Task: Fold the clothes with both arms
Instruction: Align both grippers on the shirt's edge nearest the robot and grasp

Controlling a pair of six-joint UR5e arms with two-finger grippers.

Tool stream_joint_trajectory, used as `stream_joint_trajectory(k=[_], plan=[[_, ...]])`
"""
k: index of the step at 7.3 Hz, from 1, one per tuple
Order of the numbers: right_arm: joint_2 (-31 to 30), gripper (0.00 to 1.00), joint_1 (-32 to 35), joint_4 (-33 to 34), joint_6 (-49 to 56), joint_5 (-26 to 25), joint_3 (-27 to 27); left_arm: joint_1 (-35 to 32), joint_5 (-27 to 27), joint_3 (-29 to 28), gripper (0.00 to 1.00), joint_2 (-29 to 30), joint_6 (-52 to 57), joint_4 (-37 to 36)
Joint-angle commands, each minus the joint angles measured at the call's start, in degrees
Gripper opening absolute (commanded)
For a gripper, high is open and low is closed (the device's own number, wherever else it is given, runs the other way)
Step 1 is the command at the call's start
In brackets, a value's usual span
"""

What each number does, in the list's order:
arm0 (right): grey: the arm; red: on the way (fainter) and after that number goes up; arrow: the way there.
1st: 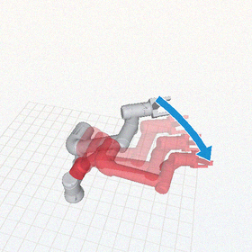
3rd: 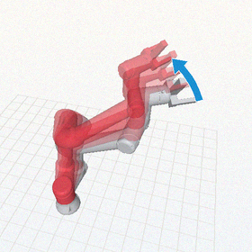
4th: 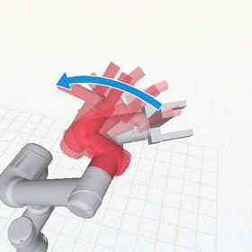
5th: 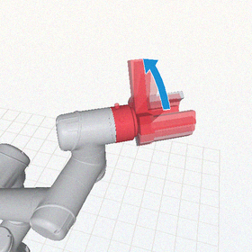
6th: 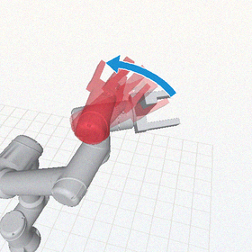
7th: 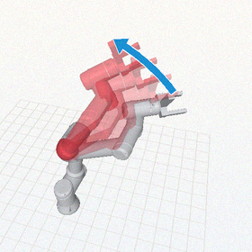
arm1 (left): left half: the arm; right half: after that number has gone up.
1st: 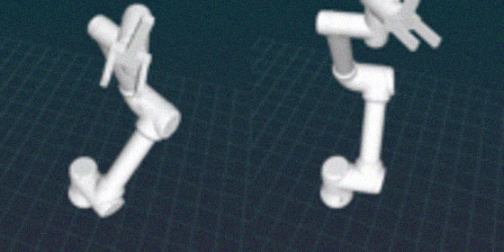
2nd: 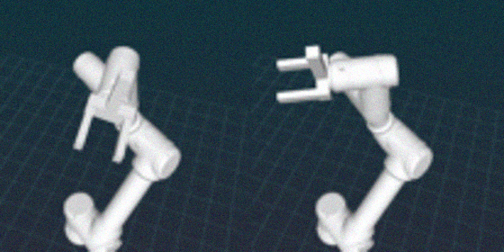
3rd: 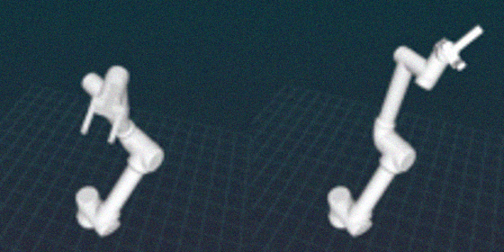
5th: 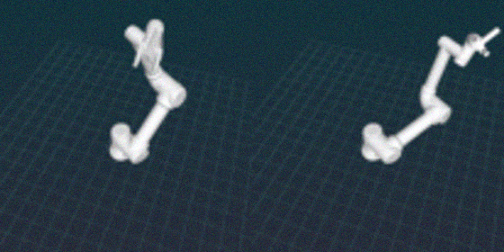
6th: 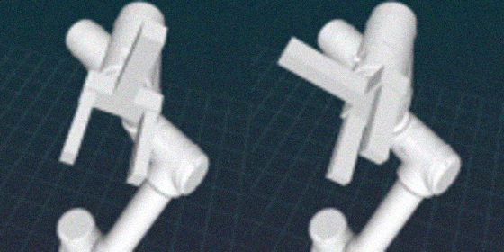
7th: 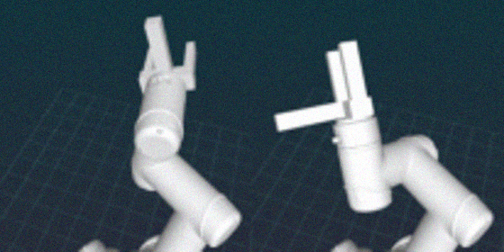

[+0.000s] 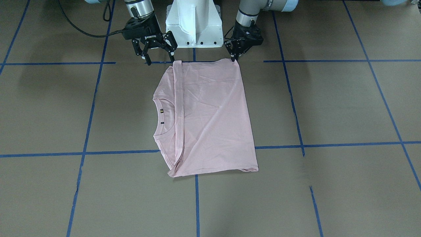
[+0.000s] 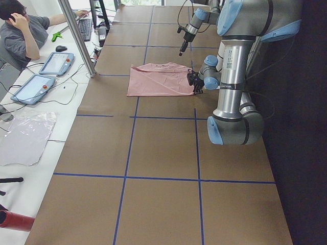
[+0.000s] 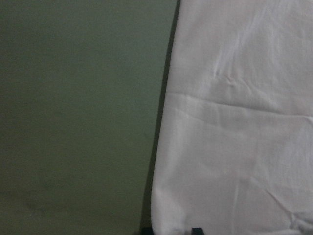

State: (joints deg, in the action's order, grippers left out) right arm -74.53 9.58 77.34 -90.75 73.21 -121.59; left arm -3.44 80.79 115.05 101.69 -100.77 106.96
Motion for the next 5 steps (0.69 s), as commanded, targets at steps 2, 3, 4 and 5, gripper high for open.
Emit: stream_joint_trajectory(k=[2,3,4,5], plan=[[0.44,0.97,-0.26,0.52,-2.04,-0.17,1.88,-0.08,-0.1,0.34,0.0,0.0,0.14,0.09],[1.75,0.85,-0.35,1.92,-3.1,-0.26,2.84,-0.08,-0.01,0.52,0.0,0.09,0.31,0.09],[6.02,0.81,-0.27,7.24,-4.85,-0.18,4.59,-0.08,-0.01,0.7,0.0,0.18,0.31,0.18],[8.59,0.77,-0.79,13.65,-7.48,0.09,5.65,-0.08,-0.1,0.61,0.0,0.26,0.31,0.18]])
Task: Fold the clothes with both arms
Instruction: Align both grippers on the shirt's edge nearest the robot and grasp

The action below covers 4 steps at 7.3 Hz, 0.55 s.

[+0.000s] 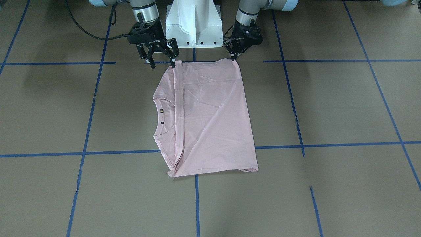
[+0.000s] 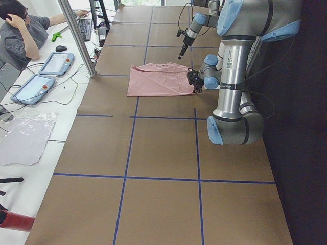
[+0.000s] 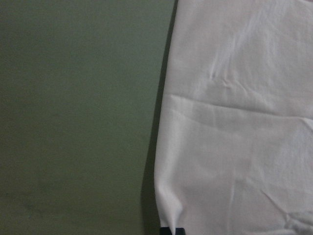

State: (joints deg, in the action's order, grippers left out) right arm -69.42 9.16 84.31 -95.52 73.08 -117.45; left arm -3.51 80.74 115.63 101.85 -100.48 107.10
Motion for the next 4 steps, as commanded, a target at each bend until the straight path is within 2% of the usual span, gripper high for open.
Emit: stream_joint_trajectory(k=[1,4], plan=[[4.03,0.72,-0.63,8.13,-3.0,0.22,3.18,0.0,-0.06,-0.06,0.0,0.1,0.02,0.12],[4.12,0.65,-3.61,8.32,-3.0,0.3,5.74,0.0,-0.15,0.03,0.0,0.1,0.02,0.12]])
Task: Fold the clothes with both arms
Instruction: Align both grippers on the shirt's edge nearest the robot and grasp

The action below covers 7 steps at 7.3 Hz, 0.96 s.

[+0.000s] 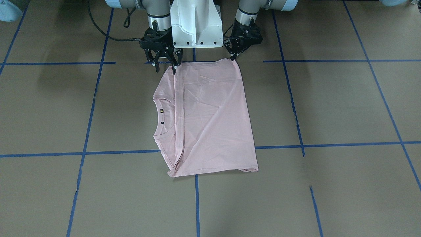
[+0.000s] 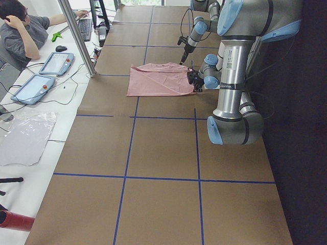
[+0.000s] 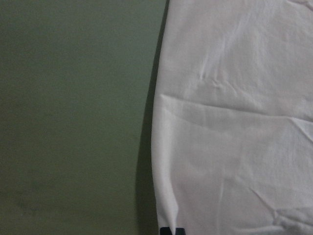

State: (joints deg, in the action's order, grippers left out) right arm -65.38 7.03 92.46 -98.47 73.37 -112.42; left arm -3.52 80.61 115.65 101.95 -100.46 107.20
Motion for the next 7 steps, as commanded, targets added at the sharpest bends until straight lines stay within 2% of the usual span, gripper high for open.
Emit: stream_joint_trajectory(k=[1,3,7], plan=[[1.3,0.63,-2.1,0.09,-0.14,-0.07,2.02,0.0,-0.01,0.01,0.0,0.0,0.0,0.02],[2.19,0.59,-2.28,-0.17,-1.02,-0.25,3.7,0.0,-0.01,0.01,0.0,0.0,0.0,0.02],[2.98,0.59,-2.28,-0.52,-1.02,-0.42,5.64,0.0,-0.01,0.1,0.0,0.09,0.0,0.02]])
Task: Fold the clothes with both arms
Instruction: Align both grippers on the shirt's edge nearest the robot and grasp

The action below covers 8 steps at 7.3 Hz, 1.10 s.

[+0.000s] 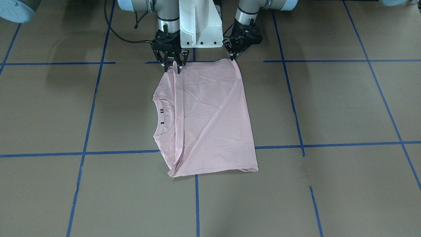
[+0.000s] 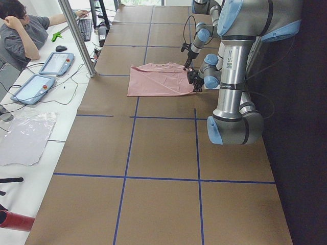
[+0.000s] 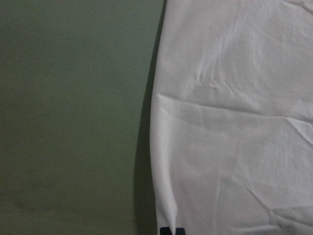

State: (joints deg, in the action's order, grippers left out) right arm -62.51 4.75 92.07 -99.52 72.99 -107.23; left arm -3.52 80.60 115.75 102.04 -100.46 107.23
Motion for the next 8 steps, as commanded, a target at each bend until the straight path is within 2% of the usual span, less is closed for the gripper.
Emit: stream_joint_trajectory(k=[1,2,4,8], plan=[[0.11,0.52,0.0,-0.14,-0.06,-0.04,0.45,0.0,0.0,0.01,0.0,0.09,0.0,0.0],[0.11,0.38,0.0,-0.14,-0.06,-0.04,0.45,0.0,0.0,0.01,0.0,0.18,0.0,0.0],[0.02,0.0,-0.18,-0.22,-0.84,-0.04,0.53,0.0,0.0,0.01,0.0,0.27,0.0,0.0],[-0.07,0.0,-0.44,0.13,0.03,-0.04,0.01,-0.26,0.0,0.01,0.0,0.27,0.0,0.0]])
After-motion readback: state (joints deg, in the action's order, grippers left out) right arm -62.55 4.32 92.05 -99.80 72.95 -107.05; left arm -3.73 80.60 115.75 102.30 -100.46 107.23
